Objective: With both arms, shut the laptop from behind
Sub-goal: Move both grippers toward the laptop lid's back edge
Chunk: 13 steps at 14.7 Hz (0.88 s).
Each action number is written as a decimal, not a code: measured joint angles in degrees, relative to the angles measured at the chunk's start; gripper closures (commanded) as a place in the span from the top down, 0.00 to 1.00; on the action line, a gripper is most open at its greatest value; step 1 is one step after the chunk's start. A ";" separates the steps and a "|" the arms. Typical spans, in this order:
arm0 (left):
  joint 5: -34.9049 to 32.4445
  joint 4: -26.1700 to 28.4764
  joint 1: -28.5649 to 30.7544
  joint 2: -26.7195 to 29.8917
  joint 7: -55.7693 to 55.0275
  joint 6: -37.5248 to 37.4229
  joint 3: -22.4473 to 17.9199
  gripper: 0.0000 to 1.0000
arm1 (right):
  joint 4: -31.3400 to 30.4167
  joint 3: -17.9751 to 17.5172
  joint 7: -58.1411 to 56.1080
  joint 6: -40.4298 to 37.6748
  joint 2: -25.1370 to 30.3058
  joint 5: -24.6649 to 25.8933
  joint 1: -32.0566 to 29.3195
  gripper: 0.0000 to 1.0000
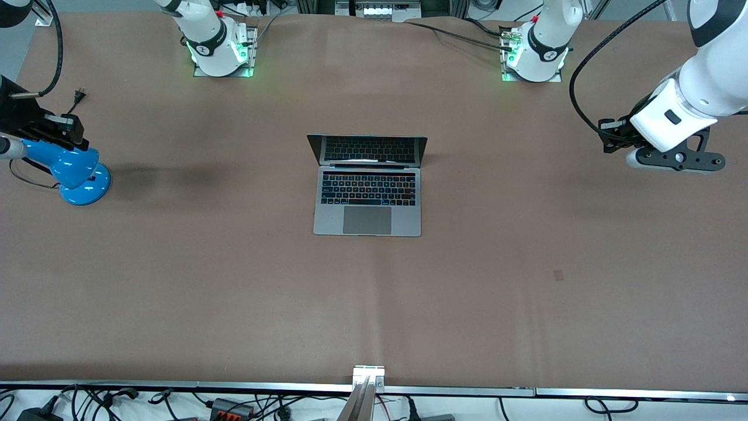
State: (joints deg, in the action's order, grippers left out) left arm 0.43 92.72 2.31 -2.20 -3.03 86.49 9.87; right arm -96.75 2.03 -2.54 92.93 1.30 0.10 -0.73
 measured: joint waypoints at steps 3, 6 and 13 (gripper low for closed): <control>3.19 -0.02 -0.07 0.00 -0.06 -3.78 1.03 0.00 | 0.00 -0.01 0.02 -0.06 0.00 0.00 0.00 0.00; 8.34 0.85 -0.21 -0.36 -0.12 -3.90 2.59 0.00 | -0.09 -0.16 0.02 -1.01 -0.06 -0.03 0.09 0.00; 20.44 20.63 -0.46 2.44 -0.11 9.52 9.66 0.00 | -1.84 -1.17 0.30 -11.87 -3.25 -4.53 7.59 0.00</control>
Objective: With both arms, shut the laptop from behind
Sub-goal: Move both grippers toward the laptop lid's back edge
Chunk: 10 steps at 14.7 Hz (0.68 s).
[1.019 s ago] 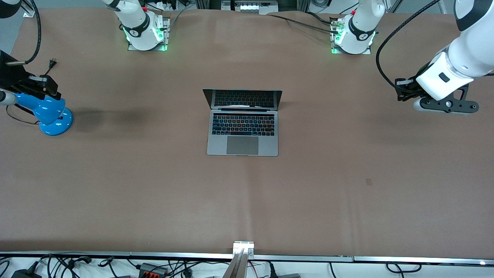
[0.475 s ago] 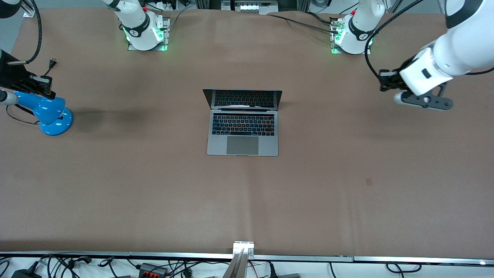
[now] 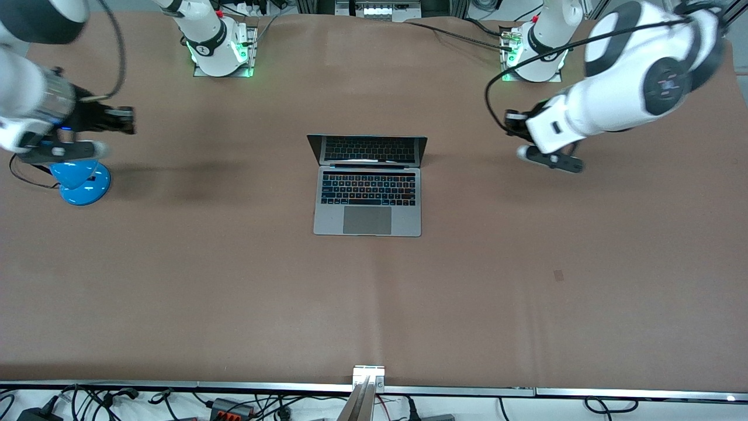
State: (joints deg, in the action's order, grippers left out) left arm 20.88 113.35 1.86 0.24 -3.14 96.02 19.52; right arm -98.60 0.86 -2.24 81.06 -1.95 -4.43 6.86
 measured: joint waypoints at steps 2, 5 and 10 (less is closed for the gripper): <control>3.26 4.85 0.01 1.97 -0.10 4.07 3.05 0.00 | -1.63 -0.13 0.29 -0.78 -1.42 -4.24 2.82 0.00; 11.21 16.90 -0.13 6.37 -0.04 17.02 11.29 0.00 | -5.68 -0.25 0.39 1.06 -2.64 -9.60 7.26 0.00; 16.01 25.51 -0.52 6.68 -2.73 34.65 23.23 0.00 | -11.18 -0.42 5.51 9.27 -2.84 -12.46 17.75 0.00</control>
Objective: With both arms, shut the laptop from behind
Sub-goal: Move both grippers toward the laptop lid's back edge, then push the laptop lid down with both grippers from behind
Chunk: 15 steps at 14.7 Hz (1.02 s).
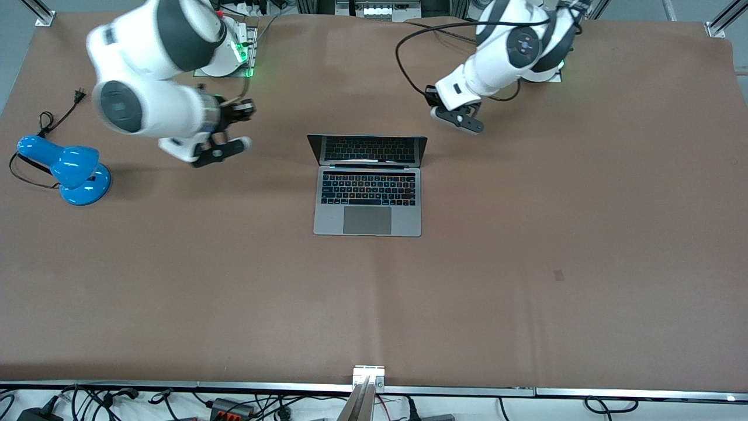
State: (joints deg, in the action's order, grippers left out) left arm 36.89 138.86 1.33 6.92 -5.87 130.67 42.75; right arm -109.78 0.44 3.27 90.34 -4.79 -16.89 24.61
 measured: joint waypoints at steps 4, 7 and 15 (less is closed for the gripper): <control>0.02 -0.01 0.18 -3.43 -2.48 6.13 1.05 0.00 | -4.07 -0.11 6.96 7.62 -0.47 -0.06 8.85 0.00; 0.02 -1.09 0.92 -7.74 -2.50 8.67 1.00 0.00 | -4.88 -0.10 11.14 11.67 -2.02 -0.06 12.16 0.00; 0.02 -7.23 1.72 -13.78 -3.13 10.00 0.89 0.00 | -4.76 0.42 15.78 21.40 -6.67 -0.06 15.66 0.00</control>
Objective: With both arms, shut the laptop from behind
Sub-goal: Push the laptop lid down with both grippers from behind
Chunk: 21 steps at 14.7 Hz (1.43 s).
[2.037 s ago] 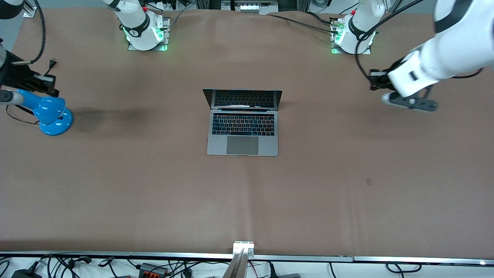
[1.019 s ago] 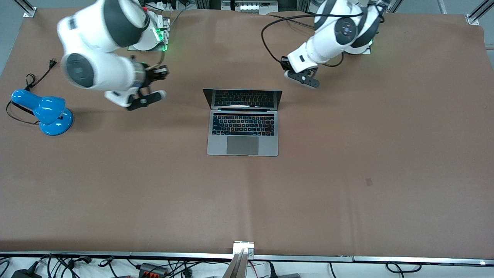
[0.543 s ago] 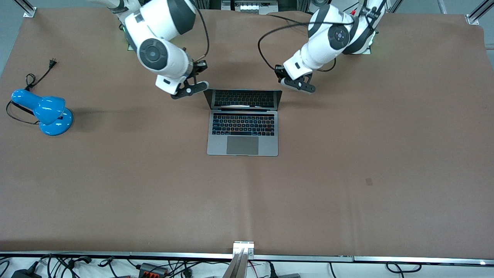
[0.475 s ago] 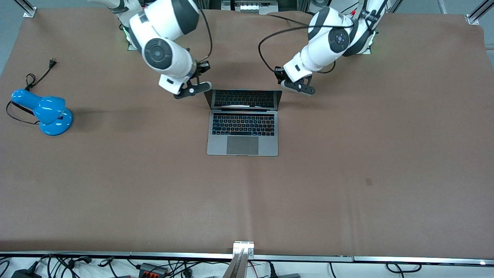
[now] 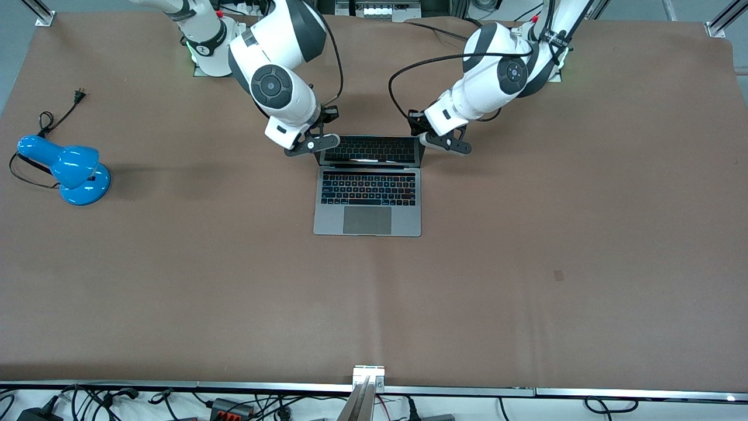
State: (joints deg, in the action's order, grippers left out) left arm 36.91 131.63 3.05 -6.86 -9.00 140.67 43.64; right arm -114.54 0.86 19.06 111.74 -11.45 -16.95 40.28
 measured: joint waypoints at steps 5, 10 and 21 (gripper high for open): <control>0.00 -2.87 0.81 -4.56 -0.02 2.97 -0.79 0.00 | 0.77 0.92 0.57 1.82 -0.10 0.00 -0.43 0.00; 0.00 -6.94 0.81 -9.90 -0.02 3.23 -3.05 0.00 | 2.58 1.21 1.19 2.00 -1.24 0.02 -1.13 0.00; -8.41 -13.99 -0.68 -21.87 -0.96 7.92 -6.67 0.00 | 15.49 1.76 4.89 5.17 -14.91 1.80 -3.06 0.00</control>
State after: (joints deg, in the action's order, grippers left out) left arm 28.50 117.65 2.38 -28.73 -9.96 148.59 36.96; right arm -99.05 2.62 23.94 116.91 -26.36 -15.16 37.22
